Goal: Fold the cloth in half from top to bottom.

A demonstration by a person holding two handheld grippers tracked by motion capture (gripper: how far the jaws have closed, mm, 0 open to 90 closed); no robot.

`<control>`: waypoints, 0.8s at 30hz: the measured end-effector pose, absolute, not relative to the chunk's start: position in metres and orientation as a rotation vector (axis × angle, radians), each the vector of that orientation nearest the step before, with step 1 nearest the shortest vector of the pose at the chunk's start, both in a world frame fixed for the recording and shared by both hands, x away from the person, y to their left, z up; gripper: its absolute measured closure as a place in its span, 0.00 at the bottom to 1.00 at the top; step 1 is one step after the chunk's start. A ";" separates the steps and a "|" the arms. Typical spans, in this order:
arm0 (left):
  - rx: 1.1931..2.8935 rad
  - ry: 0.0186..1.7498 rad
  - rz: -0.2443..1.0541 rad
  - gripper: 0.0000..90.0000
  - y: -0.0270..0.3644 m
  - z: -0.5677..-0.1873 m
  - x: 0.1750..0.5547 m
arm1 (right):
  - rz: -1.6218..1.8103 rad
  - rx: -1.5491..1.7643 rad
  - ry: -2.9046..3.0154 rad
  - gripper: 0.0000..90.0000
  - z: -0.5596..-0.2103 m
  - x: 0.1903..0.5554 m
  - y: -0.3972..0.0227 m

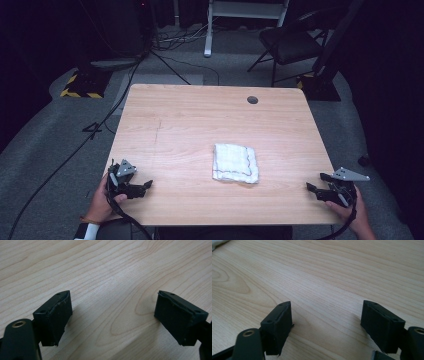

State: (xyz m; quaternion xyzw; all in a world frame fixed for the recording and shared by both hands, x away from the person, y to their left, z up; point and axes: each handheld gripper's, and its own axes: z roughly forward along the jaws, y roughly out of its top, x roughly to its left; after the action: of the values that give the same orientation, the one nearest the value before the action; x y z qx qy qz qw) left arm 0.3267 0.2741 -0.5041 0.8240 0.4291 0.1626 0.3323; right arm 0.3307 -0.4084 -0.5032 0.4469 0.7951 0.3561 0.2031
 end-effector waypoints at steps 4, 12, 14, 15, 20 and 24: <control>2.153 1.121 0.426 0.16 0.274 -0.504 0.327 | 0.994 1.247 2.219 0.28 -0.503 0.331 -0.408; 2.152 1.121 0.426 0.16 0.274 -0.504 0.327 | 0.994 1.248 2.219 0.28 -0.503 0.331 -0.408; 2.155 1.120 0.428 0.16 0.274 -0.504 0.327 | 0.994 1.247 2.219 0.28 -0.503 0.331 -0.408; 2.153 1.122 0.425 0.16 0.274 -0.504 0.327 | 0.994 1.248 2.219 0.28 -0.503 0.331 -0.408; 2.153 1.124 0.423 0.16 0.274 -0.504 0.327 | 0.994 1.248 2.219 0.28 -0.503 0.331 -0.408; 2.152 1.124 0.424 0.16 0.274 -0.504 0.327 | 0.994 1.248 2.219 0.28 -0.503 0.331 -0.408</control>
State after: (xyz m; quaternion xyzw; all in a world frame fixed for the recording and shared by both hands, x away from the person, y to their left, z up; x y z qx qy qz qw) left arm 0.3269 0.2739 -0.5041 0.8236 0.4301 0.1624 0.3321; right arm 0.3307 -0.4084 -0.5032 0.4470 0.7951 0.3560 0.2030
